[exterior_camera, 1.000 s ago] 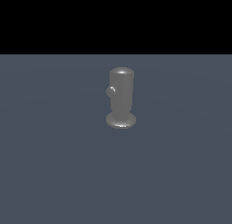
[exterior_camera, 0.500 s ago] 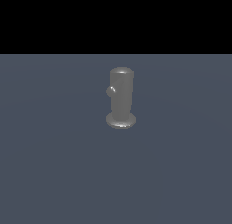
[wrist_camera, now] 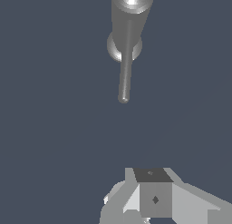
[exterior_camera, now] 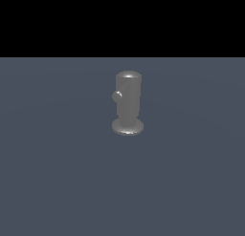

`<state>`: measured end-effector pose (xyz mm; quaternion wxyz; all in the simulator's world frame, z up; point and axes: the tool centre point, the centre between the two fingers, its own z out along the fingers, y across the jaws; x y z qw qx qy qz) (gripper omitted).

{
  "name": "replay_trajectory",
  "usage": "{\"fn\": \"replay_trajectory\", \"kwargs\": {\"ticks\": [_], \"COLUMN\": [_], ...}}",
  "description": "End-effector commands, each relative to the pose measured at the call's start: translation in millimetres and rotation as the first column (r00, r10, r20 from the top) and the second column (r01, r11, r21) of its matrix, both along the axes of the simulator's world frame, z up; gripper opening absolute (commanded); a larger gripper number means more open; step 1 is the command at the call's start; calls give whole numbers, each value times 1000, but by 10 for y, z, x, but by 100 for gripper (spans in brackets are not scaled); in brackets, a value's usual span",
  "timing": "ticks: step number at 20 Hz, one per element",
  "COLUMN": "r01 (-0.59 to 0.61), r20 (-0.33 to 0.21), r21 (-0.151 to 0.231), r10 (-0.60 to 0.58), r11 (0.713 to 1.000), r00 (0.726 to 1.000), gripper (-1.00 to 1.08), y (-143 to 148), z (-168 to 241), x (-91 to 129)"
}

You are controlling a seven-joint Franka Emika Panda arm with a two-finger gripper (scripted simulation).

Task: Turn on the faucet by rotating a designated handle.

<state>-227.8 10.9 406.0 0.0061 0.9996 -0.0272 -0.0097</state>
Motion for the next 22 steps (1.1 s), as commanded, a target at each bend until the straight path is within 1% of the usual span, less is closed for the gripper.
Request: {"fn": "replay_trajectory", "kwargs": {"ticks": [1, 14, 22], "r01": [9, 48, 65], "r20": [2, 12, 17], "r21": [1, 8, 11], "r10": [-9, -48, -65], "r11": [1000, 999, 998], "r00": [1000, 999, 998], "gripper": [-100, -100, -100], "y": [47, 281, 385], "z": [-202, -1185, -1628], "x": [68, 457, 660]}}
